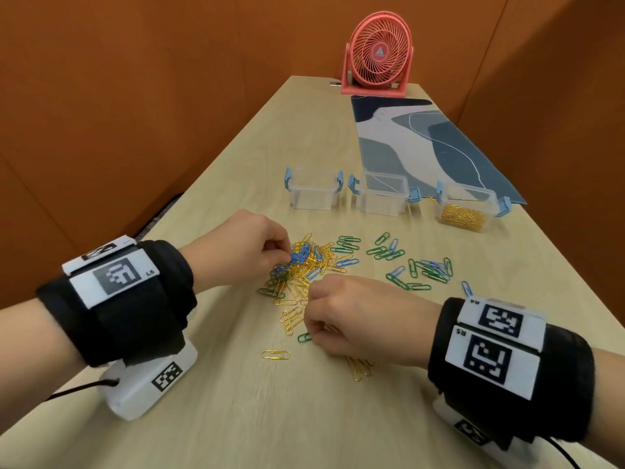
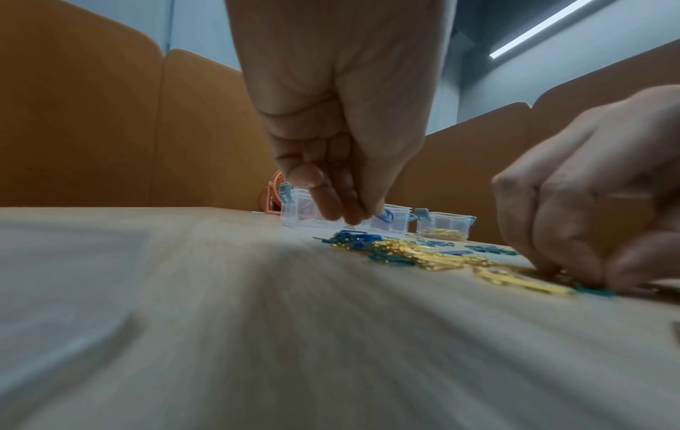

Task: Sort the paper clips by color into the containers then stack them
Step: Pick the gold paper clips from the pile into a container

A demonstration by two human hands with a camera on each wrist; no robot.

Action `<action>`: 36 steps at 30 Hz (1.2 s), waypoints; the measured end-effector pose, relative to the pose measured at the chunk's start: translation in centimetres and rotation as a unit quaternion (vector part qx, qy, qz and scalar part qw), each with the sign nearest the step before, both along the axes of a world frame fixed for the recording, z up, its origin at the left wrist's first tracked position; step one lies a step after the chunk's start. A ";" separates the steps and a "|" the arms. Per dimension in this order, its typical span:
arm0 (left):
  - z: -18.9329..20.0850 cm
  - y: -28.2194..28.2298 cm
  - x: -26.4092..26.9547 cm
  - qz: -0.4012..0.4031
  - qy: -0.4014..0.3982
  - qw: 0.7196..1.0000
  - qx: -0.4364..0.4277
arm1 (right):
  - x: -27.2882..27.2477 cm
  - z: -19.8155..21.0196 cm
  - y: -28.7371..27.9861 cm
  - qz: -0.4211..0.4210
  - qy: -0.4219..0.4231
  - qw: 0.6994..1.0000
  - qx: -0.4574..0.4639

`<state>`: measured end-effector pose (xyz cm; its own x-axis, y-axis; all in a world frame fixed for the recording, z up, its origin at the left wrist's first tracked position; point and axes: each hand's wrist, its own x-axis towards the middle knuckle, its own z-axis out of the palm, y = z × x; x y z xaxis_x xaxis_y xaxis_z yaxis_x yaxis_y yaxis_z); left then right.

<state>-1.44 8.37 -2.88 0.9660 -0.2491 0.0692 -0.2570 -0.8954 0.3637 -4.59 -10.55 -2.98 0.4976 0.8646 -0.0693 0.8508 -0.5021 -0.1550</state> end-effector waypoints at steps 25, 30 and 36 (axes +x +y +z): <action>-0.9 -1.3 -2.9 -0.137 -0.047 0.988 0.055 | -0.4 0.5 -5.1 -0.216 0.168 0.961 0.036; -1.1 -1.6 -3.3 -0.173 -0.008 0.984 0.046 | -0.4 0.2 -3.6 -0.174 0.189 0.964 0.070; -0.8 -0.9 -3.0 -0.072 -0.060 0.995 0.039 | 1.4 0.5 -3.1 -0.198 0.056 0.974 0.092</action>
